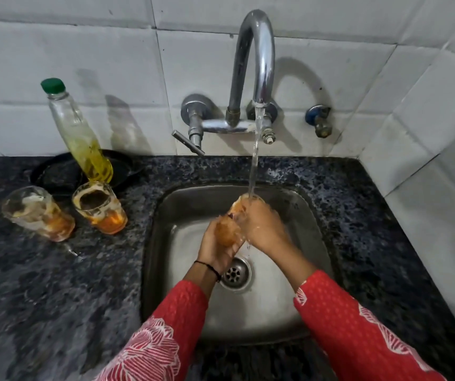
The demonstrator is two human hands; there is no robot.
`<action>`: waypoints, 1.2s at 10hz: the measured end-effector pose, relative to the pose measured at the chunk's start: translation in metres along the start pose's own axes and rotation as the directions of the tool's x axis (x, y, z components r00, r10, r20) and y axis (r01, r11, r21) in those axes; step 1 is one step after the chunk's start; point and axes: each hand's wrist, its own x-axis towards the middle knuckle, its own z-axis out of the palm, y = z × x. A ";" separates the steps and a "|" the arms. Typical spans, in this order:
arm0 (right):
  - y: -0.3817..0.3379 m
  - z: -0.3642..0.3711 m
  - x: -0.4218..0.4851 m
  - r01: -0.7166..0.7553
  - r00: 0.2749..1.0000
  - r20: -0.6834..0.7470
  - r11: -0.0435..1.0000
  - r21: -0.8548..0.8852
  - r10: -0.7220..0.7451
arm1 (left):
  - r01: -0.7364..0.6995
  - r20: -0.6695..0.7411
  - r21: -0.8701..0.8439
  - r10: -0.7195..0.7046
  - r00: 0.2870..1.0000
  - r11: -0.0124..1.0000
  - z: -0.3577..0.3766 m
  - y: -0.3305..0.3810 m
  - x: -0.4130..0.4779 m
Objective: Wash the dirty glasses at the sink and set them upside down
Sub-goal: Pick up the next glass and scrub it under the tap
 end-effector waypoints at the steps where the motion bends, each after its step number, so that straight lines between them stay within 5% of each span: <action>1: 0.013 0.020 -0.011 0.070 0.987 0.133 0.992 0.108 -0.084 | 0.059 -0.070 0.031 -0.057 0.996 0.998 -0.008 -0.007 0.007; 2: 0.036 0.026 -0.026 0.360 0.881 0.389 0.914 -0.187 -0.267 | 0.196 -0.080 0.214 -0.183 0.980 0.957 -0.013 -0.002 0.011; 3: 0.050 0.023 -0.014 0.496 0.849 0.402 0.782 -0.378 -0.344 | 0.243 -0.077 0.308 -0.230 0.970 0.920 -0.012 0.005 0.016; 4: 0.031 0.033 0.006 0.278 0.957 0.127 0.951 -0.136 -0.262 | 0.100 -0.073 0.084 -0.094 0.993 0.991 -0.003 0.002 0.019; 5: 0.006 0.043 0.007 -0.088 0.996 0.071 0.810 0.580 0.057 | -0.025 -0.192 0.056 0.035 0.981 0.998 -0.001 -0.007 0.028; 6: 0.018 0.064 -0.004 -0.196 0.965 0.255 0.813 0.549 0.060 | 0.083 -0.287 0.309 0.009 0.958 0.948 -0.005 -0.002 0.030; 7: 0.052 0.063 -0.009 0.026 0.935 0.335 0.963 0.269 -0.119 | 0.352 -0.252 0.169 -0.305 0.918 0.921 -0.016 0.010 0.042; 8: 0.072 0.060 0.003 0.444 0.845 0.424 0.869 -0.219 -0.325 | 0.379 -0.241 0.227 -0.326 0.914 0.897 -0.008 0.021 0.041; 9: 0.037 0.071 0.006 0.046 0.984 0.158 0.977 0.209 -0.080 | 0.261 -0.217 0.154 -0.225 0.950 0.953 -0.005 0.020 0.039; 10: 0.003 0.079 0.009 -0.341 0.935 0.196 0.594 0.729 0.297 | 0.152 -0.233 0.112 -0.123 0.965 0.982 -0.003 0.010 0.040; 11: 0.022 0.077 -0.007 -0.111 0.959 0.283 0.923 0.368 0.003 | 0.312 -0.286 0.188 -0.252 0.925 0.931 0.001 0.016 0.028; 12: 0.063 0.083 -0.009 0.245 0.920 0.308 0.969 0.031 -0.243 | 0.429 -0.217 0.201 -0.387 0.896 0.881 -0.004 0.020 0.017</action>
